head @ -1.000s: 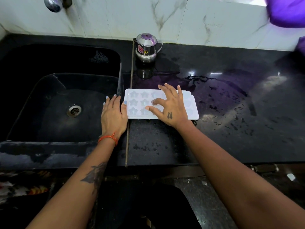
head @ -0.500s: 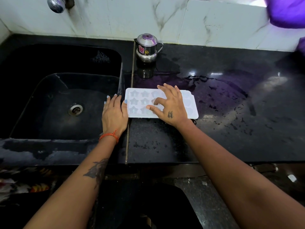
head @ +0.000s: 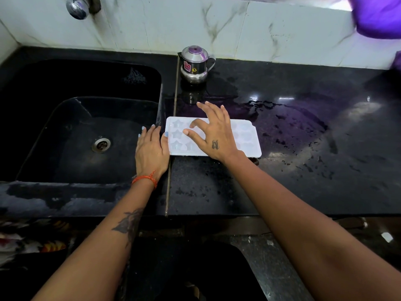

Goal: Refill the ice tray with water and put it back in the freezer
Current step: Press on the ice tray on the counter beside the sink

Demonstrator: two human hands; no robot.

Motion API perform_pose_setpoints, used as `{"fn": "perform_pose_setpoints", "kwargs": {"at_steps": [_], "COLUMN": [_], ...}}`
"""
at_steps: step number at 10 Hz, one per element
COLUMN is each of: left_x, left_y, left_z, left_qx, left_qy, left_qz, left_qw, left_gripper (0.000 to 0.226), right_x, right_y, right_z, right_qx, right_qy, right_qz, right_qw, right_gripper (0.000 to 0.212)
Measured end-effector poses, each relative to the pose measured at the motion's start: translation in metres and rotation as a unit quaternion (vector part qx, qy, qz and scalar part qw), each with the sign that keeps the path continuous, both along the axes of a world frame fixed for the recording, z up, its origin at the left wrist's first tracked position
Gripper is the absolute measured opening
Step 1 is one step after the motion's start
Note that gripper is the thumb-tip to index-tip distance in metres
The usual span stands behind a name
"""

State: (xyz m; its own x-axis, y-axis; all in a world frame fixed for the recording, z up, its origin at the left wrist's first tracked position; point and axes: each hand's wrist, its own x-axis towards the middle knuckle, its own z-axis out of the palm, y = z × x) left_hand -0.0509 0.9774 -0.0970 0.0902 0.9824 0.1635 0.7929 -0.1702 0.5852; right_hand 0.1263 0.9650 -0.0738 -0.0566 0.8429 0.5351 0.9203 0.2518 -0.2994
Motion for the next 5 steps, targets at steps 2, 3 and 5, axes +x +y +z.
{"fn": "perform_pose_setpoints", "kwargs": {"at_steps": [2,3,5], "left_x": [0.0003,0.0003,0.0003], "left_y": [0.0003,-0.0001,0.0002], "left_z": [0.0002,0.0002,0.0001], "left_qx": [0.000,0.000,-0.002], "left_qy": [0.002,-0.001,0.005], "left_qz": [0.000,0.001,0.001], "left_qw": [1.000,1.000,1.000], "left_gripper": [0.047,0.046,0.047], "right_x": [-0.0037,-0.0038,-0.0032], "right_y": [-0.0012,-0.0006,-0.0018], "right_z": [-0.0123,-0.0147,-0.0158], "right_qx": [-0.026,-0.024,-0.037], "right_qy": [-0.012,-0.027,-0.049], "right_qz": [0.003,0.004,0.010], "right_qw": [1.000,0.999,0.998], "right_gripper": [0.052,0.052,0.055]}}
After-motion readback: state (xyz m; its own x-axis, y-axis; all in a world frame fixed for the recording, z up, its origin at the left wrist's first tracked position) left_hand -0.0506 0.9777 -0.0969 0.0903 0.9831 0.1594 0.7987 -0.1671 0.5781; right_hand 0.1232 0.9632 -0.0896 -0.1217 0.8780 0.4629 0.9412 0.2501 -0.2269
